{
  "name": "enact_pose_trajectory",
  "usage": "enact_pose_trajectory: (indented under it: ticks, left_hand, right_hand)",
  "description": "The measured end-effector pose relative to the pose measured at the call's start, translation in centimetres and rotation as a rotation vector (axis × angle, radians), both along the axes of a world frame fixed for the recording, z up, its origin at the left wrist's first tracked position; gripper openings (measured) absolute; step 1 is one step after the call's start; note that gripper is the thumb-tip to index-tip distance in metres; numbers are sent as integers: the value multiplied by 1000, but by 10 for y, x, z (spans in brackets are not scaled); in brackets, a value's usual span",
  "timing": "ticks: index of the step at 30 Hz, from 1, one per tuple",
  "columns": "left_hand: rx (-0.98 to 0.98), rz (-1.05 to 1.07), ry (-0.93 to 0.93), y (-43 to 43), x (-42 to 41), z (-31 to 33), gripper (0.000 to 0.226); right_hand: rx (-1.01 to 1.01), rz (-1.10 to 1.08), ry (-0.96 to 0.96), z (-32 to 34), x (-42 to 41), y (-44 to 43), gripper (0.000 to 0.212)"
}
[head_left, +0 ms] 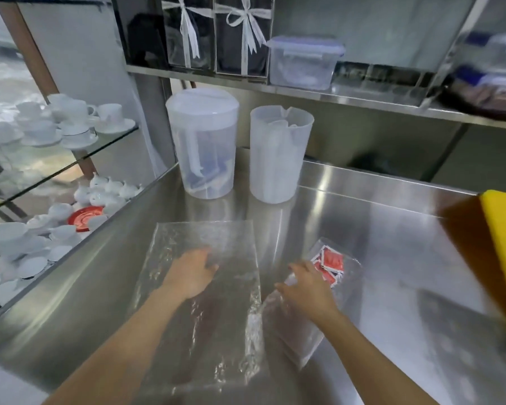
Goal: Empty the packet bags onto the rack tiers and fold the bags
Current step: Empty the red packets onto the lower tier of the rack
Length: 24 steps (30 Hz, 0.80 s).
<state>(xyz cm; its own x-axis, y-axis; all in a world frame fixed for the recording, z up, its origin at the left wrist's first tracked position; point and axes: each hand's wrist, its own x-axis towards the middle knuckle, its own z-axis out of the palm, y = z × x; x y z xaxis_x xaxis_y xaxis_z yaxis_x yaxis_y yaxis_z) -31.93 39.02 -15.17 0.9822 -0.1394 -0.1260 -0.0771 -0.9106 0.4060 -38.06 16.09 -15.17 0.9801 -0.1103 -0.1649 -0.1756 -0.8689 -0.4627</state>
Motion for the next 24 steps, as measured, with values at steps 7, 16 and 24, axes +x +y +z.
enact_pose_trajectory:
  ticks: [7, 16, 24]
  left_hand:
    - [143, -300, -54, -121, -52, -42, 45]
    - [-299, -36, 335, -153, -64, -30, 15]
    - [-680, -239, 264, -203, -90, 9, 24]
  right_hand:
    - [-168, 247, 207, -36, -52, -16, 115]
    - [98, 166, 55, -50, -81, -48, 63]
    - [1410, -442, 84, -6, -81, -102, 52]
